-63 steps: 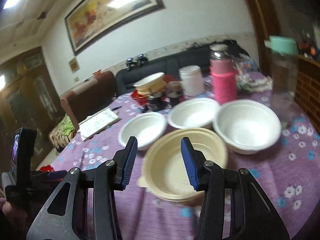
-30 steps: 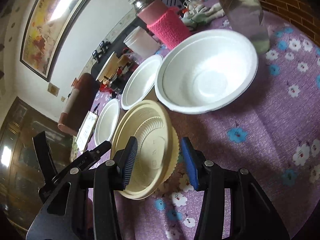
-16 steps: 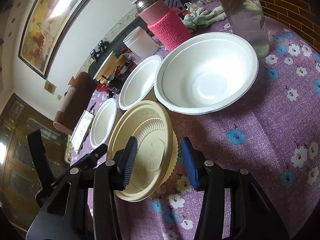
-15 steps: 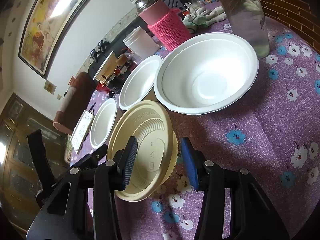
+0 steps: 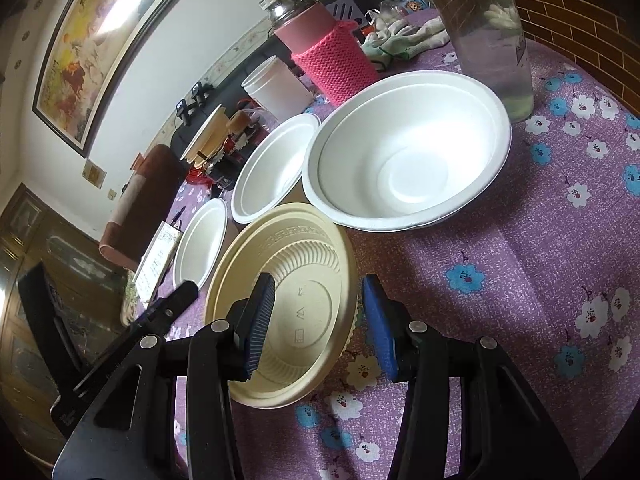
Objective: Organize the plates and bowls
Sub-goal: 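Move both grippers to the rim of the beige plastic bowl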
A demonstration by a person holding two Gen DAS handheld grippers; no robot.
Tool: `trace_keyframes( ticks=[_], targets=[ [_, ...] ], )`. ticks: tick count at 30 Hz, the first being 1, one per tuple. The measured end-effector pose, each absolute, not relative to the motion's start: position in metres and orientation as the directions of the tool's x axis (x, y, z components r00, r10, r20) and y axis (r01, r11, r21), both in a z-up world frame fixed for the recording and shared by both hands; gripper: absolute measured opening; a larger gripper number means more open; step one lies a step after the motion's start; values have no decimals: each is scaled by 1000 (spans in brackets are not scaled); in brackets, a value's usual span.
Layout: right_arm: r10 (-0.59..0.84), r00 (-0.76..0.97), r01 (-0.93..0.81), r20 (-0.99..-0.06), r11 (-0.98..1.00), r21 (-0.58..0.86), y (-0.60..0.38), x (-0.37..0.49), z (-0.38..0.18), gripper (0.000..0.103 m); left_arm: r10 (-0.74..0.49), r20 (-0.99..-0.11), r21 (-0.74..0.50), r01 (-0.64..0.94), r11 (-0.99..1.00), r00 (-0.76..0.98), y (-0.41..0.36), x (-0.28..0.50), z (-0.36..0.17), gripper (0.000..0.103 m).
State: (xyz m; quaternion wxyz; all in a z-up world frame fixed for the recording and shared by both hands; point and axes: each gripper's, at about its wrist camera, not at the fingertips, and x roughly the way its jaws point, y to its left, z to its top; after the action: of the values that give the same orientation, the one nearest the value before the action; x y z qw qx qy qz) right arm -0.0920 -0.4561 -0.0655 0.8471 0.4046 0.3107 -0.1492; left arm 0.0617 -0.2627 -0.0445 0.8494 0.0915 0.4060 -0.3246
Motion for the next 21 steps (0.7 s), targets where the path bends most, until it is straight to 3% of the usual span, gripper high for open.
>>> trace_keyframes(
  ticks=[21],
  targets=[
    [28,713,556,-701,586,589,-462,-82,-87,45,-423,-841,-104,666,739,337,-278,57,-74,80]
  ],
)
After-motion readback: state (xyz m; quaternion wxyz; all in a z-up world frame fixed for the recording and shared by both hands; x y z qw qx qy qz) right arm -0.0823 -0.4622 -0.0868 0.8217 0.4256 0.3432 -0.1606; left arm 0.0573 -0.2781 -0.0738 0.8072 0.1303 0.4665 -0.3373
